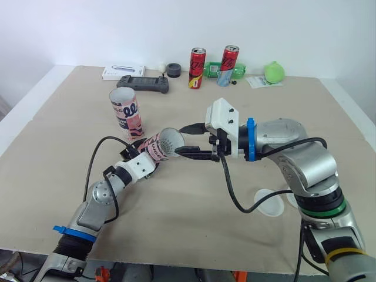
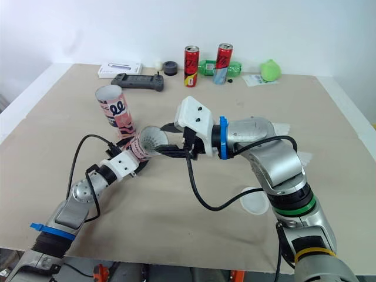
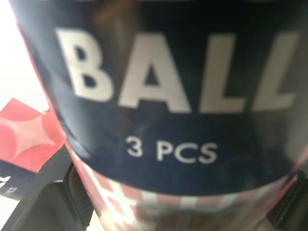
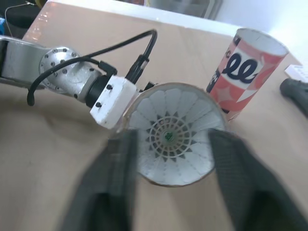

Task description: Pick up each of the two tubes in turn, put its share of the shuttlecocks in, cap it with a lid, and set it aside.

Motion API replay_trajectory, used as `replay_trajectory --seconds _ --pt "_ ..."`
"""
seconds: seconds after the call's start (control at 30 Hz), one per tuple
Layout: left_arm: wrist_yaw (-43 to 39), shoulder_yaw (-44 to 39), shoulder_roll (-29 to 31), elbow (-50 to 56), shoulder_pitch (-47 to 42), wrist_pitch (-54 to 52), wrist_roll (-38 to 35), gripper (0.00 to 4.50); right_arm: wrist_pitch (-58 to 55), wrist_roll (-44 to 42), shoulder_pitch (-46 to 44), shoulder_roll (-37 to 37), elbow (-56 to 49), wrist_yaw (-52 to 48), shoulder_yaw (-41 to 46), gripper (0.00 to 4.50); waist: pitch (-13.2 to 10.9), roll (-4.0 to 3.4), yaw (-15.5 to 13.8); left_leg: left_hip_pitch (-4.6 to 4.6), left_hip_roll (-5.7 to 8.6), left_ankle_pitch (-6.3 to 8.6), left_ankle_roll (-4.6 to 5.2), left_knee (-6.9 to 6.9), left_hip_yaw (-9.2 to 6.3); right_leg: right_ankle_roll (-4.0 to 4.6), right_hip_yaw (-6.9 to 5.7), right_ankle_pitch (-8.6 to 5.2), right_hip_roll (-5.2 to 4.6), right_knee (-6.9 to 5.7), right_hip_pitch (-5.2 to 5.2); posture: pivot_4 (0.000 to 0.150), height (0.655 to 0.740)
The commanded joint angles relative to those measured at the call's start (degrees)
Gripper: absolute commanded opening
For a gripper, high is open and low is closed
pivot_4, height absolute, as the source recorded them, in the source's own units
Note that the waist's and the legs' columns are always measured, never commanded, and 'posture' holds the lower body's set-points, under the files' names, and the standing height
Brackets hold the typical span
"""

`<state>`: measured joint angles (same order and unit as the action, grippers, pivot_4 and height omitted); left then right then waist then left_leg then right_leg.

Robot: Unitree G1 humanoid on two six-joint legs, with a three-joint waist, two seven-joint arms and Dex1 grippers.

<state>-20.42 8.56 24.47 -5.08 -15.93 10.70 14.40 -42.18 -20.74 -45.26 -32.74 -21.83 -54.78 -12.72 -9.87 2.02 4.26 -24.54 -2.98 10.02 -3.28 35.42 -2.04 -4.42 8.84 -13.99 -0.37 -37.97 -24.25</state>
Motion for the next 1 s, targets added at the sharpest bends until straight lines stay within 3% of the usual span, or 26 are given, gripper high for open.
replay_trajectory --seconds 0.03,0.23,0.37,0.47,0.53,0.63,0.8,1.0 --pt "-0.38 -0.44 -0.58 2.03 -0.08 -0.12 -1.4 4.01 1.83 0.97 -2.31 0.98 0.89 0.8 -0.69 4.44 0.0 0.0 0.01 0.0 0.0 0.0 0.0 0.01 0.0 0.0 0.0 0.01 0.0 0.0 0.0 0.15 0.74" --pt "-1.28 -2.45 -4.04 2.62 -0.93 -2.25 -7.79 4.01 1.22 -0.12 -3.52 2.04 1.53 1.12 0.39 4.44 0.0 0.0 0.02 -0.03 0.0 0.0 0.0 0.03 0.0 -0.01 0.0 0.01 -0.01 0.0 0.0 0.15 0.74" --pt "-3.77 -3.19 -6.95 3.44 -0.63 -4.84 -14.21 4.01 -2.35 -6.66 -2.28 -0.11 -0.67 0.02 6.7 4.44 0.0 0.0 0.0 -0.08 0.01 0.0 0.0 0.03 -0.04 -0.01 0.0 0.0 0.0 0.0 -0.01 0.15 0.74" --pt "-7.14 -3.05 -9.07 4.66 -0.65 -5.88 -19.67 4.01 -6.2 -12.02 0.56 -5.01 -2.8 -2.81 10.91 4.44 -0.02 0.03 -0.34 -0.13 0.06 0.0 0.0 0.03 -0.11 -0.05 -0.02 -0.03 -0.02 0.01 0.01 0.15 0.74" --pt "-10.53 -2.15 -10.17 4.28 -0.79 -5.99 -22.79 4.01 -7.74 -12.59 3.91 -11.99 -2.82 -6.07 12.57 4.44 -0.02 0.03 -0.37 -0.13 0.09 0.0 0.0 0.05 -0.11 -0.06 -0.02 -0.04 -0.05 0.02 0.02 0.15 0.74" --pt "-14.41 -0.53 -11.69 2.13 -1.09 -6.69 -25.24 4.01 -6.78 -10.85 10.94 -24.34 -1.71 -12.83 12.71 4.44 -0.03 0.02 -1.1 -0.13 0.13 0.0 0.0 0.06 -0.12 -0.06 -0.03 -0.08 -0.07 0.03 0.03 0.15 0.74" --pt "-19.34 2.35 -13.91 -0.95 -1.15 -7.83 -26.61 4.01 2.83 -3.77 21.68 -37.47 4.36 -20.04 10.69 4.44 -0.09 -0.12 -0.95 0.01 0.08 0.01 0.01 0.05 -0.02 -0.06 -0.02 -0.11 -0.06 0.04 0.0 0.15 0.74" --pt "-21.7 4.77 -14.58 -3.28 -0.48 -8.08 -25.28 4.01 12.33 4.32 24.66 -37.25 12.65 -20.83 5.66 4.44 -0.07 -0.21 -0.6 0.1 0.08 0.0 0.01 0.17 0.07 0.02 0.03 -0.15 -0.07 0.04 0.07 0.15 0.74"
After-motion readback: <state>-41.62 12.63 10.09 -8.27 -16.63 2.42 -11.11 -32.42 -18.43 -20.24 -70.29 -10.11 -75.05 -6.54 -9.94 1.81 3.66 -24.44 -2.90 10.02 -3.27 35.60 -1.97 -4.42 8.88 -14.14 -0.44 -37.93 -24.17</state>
